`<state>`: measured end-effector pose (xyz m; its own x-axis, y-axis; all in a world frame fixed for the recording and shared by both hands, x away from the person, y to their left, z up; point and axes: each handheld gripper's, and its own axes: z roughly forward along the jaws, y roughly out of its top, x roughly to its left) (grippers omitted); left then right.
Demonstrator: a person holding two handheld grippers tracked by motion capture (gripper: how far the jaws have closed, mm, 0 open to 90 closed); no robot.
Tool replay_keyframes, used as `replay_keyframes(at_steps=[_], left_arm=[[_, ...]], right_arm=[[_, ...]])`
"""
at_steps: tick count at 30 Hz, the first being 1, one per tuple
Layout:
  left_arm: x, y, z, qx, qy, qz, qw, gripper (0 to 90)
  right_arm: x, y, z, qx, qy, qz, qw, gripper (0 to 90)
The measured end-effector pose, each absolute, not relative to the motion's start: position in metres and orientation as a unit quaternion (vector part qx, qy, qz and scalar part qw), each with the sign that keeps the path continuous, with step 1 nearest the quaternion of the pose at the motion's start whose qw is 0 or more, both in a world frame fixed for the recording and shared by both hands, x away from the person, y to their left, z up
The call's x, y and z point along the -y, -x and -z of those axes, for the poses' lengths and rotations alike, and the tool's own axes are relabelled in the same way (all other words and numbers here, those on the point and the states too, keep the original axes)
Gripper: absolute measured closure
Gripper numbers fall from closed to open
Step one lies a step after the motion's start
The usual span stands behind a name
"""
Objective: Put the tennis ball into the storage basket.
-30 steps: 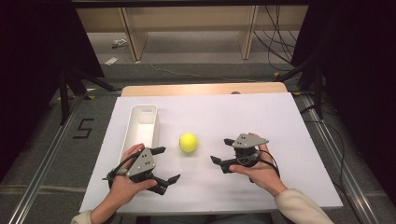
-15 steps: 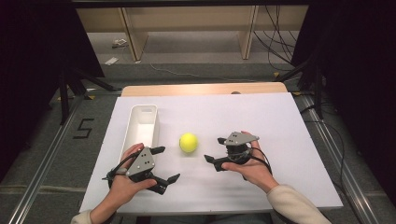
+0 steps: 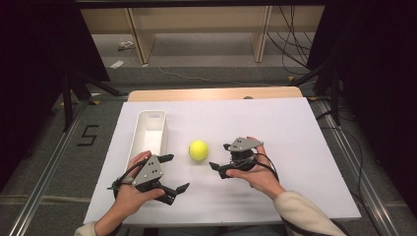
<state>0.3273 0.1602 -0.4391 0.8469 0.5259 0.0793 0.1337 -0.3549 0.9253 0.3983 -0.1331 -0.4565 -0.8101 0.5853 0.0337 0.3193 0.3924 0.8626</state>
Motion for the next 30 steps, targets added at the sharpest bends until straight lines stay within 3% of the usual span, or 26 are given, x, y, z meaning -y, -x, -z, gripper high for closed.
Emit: replay_keyframes(at_steps=[30], left_arm=[[-0.160, -0.327, 0.439, -0.204, -0.802, -0.184, 0.529, 0.0]], right_arm=[[0.106, -0.423, 0.472, -0.828, -0.289, -0.461, 0.134, 15.7]])
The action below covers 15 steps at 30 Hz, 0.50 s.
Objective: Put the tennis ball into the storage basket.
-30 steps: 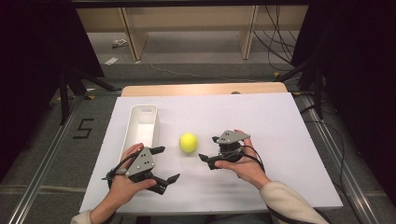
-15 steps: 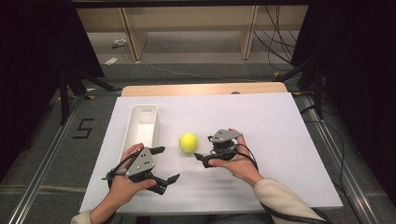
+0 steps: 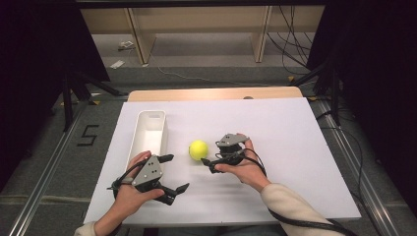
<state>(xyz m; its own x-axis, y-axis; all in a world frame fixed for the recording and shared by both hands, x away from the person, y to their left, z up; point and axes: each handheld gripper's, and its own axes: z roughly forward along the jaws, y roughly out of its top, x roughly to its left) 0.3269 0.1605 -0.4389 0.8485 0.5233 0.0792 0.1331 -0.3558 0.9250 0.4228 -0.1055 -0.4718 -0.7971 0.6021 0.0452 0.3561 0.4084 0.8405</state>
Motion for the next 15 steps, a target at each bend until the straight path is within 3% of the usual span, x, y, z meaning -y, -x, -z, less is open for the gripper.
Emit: replay_keyframes(at_steps=[15], left_arm=[[-0.162, -0.327, 0.438, -0.204, -0.802, -0.185, 0.530, 0.0]], right_arm=[[0.087, -0.432, 0.479, -0.835, -0.289, -0.449, 0.133, 15.5]])
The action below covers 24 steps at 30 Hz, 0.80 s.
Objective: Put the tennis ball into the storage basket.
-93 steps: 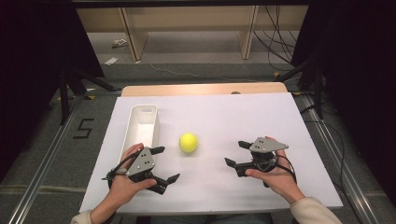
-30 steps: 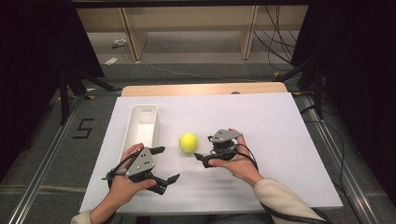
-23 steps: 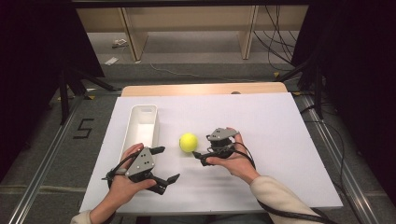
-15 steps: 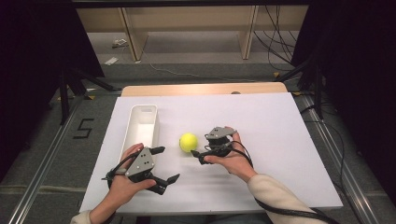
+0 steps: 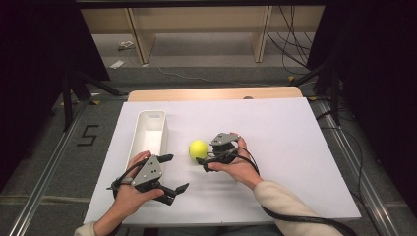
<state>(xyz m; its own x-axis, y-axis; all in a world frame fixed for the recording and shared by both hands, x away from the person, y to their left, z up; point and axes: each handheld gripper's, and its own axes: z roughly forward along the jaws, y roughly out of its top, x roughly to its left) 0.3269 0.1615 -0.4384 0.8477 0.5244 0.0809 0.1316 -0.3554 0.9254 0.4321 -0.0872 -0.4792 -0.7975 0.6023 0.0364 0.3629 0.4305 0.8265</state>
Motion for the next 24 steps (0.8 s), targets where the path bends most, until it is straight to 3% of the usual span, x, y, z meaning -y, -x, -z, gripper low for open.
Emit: replay_keyframes(at_steps=[24], left_arm=[[-0.161, -0.327, 0.439, -0.205, -0.802, -0.185, 0.529, 0.0]], right_arm=[[0.076, -0.444, 0.486, -0.836, -0.293, -0.445, 0.131, 15.6]])
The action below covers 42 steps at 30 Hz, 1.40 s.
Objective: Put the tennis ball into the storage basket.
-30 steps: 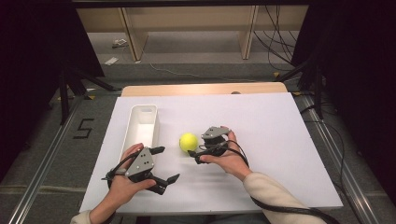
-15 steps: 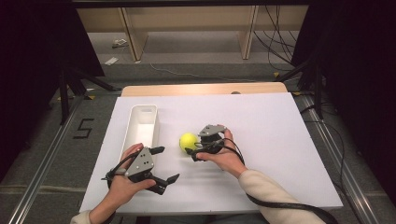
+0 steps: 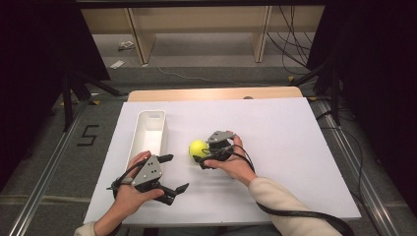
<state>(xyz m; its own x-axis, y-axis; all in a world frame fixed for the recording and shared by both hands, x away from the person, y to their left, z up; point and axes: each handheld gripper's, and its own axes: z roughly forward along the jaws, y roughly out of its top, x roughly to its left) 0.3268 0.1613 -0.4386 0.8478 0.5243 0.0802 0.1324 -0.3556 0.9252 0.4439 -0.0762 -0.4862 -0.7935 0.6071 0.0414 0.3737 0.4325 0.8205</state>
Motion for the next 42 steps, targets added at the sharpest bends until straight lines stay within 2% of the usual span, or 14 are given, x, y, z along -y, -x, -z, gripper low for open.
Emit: replay_keyframes(at_steps=[42], left_arm=[[-0.162, -0.327, 0.438, -0.203, -0.802, -0.185, 0.531, 0.0]], right_arm=[[0.061, -0.453, 0.497, -0.843, -0.292, -0.434, 0.127, 15.5]])
